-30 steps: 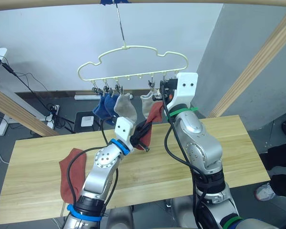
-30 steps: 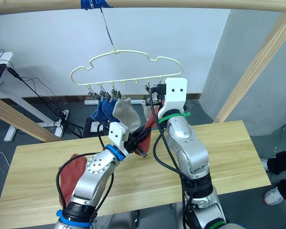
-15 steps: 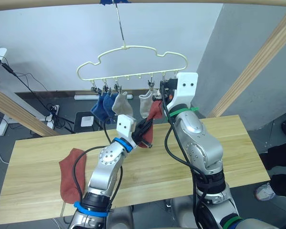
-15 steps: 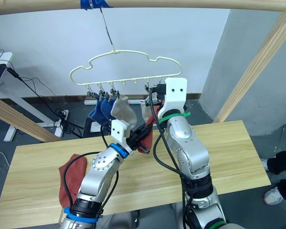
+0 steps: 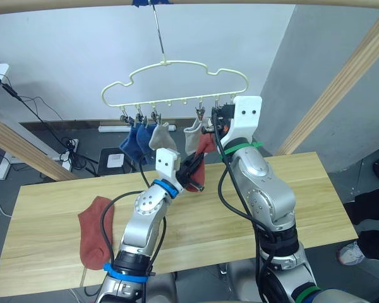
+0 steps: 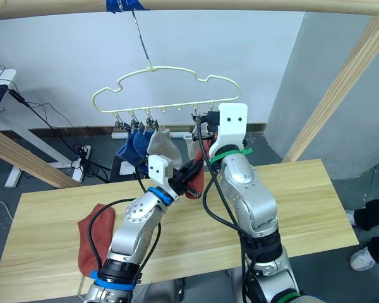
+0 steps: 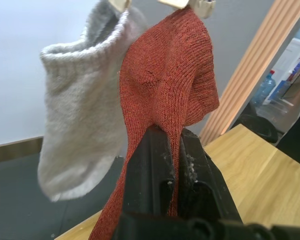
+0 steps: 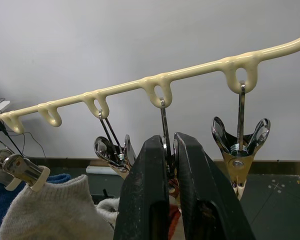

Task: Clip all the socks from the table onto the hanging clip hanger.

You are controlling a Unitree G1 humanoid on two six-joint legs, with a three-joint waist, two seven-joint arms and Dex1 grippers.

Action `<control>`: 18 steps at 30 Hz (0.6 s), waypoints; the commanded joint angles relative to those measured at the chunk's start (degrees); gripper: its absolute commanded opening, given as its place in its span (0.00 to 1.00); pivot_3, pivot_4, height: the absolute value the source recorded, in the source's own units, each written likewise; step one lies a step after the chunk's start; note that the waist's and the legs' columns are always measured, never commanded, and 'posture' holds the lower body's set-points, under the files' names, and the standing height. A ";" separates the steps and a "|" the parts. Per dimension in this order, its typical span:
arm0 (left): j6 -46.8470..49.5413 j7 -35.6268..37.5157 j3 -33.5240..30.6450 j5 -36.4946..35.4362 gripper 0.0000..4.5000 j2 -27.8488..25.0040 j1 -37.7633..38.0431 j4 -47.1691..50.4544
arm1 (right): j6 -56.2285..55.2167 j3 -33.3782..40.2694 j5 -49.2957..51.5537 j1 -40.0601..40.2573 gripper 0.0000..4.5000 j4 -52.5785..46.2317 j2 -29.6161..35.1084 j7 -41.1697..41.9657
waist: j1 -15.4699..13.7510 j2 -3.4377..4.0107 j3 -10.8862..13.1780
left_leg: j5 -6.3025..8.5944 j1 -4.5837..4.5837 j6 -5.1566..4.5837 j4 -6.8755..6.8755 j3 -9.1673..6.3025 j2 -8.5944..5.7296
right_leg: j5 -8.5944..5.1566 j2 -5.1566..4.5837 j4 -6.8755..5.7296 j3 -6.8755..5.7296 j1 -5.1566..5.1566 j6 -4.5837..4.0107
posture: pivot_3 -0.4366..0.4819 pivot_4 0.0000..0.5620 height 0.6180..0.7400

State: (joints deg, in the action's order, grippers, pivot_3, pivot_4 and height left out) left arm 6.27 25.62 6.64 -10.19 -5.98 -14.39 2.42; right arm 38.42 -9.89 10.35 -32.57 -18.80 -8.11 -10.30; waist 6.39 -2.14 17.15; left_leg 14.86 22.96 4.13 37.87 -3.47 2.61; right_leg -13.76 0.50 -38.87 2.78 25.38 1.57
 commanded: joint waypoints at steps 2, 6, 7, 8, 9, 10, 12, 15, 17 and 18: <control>0.55 -0.59 0.36 -0.85 0.01 0.95 -1.23 3.36 | -0.24 -0.41 0.82 -0.10 0.00 -3.08 -3.87 -0.27 | 0.00 0.00 0.00 | 0.00 0.00 0.00 0.00 0.00 0.00 | 0.00 0.00 0.00 0.00 0.00 0.00 | 0.28 0.46 1.00; 1.05 -0.74 0.29 -0.81 0.01 1.14 -1.43 3.66 | -0.66 -0.01 1.31 0.35 0.00 -3.38 -4.54 -0.68 | 0.02 0.00 0.00 | 0.00 0.00 0.00 0.00 0.00 0.00 | 0.00 0.00 0.00 0.00 0.00 0.00 | 0.28 0.46 1.00; 1.15 -0.74 0.29 -0.84 0.01 1.14 -1.40 3.74 | -0.74 0.03 1.41 0.42 0.00 -3.45 -4.63 -0.73 | 0.03 0.00 0.00 | 0.00 0.00 0.00 0.00 0.00 0.00 | 0.00 0.00 0.00 -0.01 0.00 0.00 | 0.28 0.46 1.00; 1.25 -0.76 0.30 -0.84 0.00 1.12 -1.40 3.79 | -0.76 0.01 1.47 0.47 0.07 -3.56 -4.62 -0.77 | 0.03 0.00 0.00 | 0.00 0.00 0.00 -0.01 0.00 0.00 | 0.00 0.00 0.00 -0.01 0.00 0.00 | 0.28 0.46 1.00; 1.29 -0.80 0.33 -0.77 0.00 1.09 -1.43 3.79 | -0.66 0.02 1.62 0.51 0.15 -3.65 -4.64 -0.82 | 0.03 0.00 0.00 | 0.00 0.00 0.00 0.00 0.00 0.00 | 0.00 0.00 0.00 0.00 0.00 0.00 | 0.28 0.46 1.00; 1.34 -0.83 0.36 -0.69 0.00 1.04 -1.49 3.74 | -0.33 -0.04 2.12 0.51 0.21 -3.76 -4.61 -0.50 | 0.03 0.00 0.00 | 0.00 0.00 0.00 0.00 0.00 0.00 | 0.00 0.00 0.00 0.00 0.00 0.00 | 0.28 0.46 1.00; 1.38 -0.90 0.47 -0.49 0.00 0.97 -1.60 3.72 | 0.30 -0.25 2.77 0.56 0.39 -4.16 -4.35 -0.07 | 0.03 0.00 0.00 | 0.00 0.00 0.00 0.00 0.00 0.00 | 0.00 0.00 0.00 0.00 0.00 0.01 | 0.28 0.46 1.00; 0.89 -0.05 1.03 -0.64 0.00 0.73 -1.48 3.99 | 2.14 -0.58 4.29 1.32 0.47 -6.16 -3.39 0.82 | 0.03 0.00 0.00 | 0.00 0.00 0.00 -0.01 0.00 0.00 | 0.00 0.01 0.01 -0.01 0.00 0.01 | 0.28 0.46 1.00; 0.42 0.37 1.39 -0.29 0.00 0.39 -1.35 4.04 | 2.94 -0.55 4.75 1.59 0.47 -7.03 -2.98 0.95 | 0.03 0.00 0.00 | 0.00 0.01 0.00 -0.01 0.00 0.00 | 0.00 0.00 0.01 0.00 0.00 0.01 | 0.28 0.46 1.00; 0.96 0.48 1.13 -0.61 0.06 0.29 -1.31 3.98 | 3.94 -0.77 5.28 1.88 0.47 -8.15 -1.88 1.84 | 0.03 0.00 0.00 | 0.00 0.01 0.00 -0.01 0.00 0.00 | 0.00 0.01 0.01 0.00 0.00 0.01 | 0.27 0.47 1.00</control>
State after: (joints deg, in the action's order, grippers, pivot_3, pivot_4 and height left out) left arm 8.08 25.67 7.31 -10.36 -5.63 -15.42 3.84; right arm 41.85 -10.26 14.66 -31.15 -23.07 -8.19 -9.61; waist 6.42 -2.14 17.15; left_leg 14.86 22.97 4.13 37.86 -3.47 2.61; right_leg -13.77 0.51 -38.85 2.78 25.39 1.58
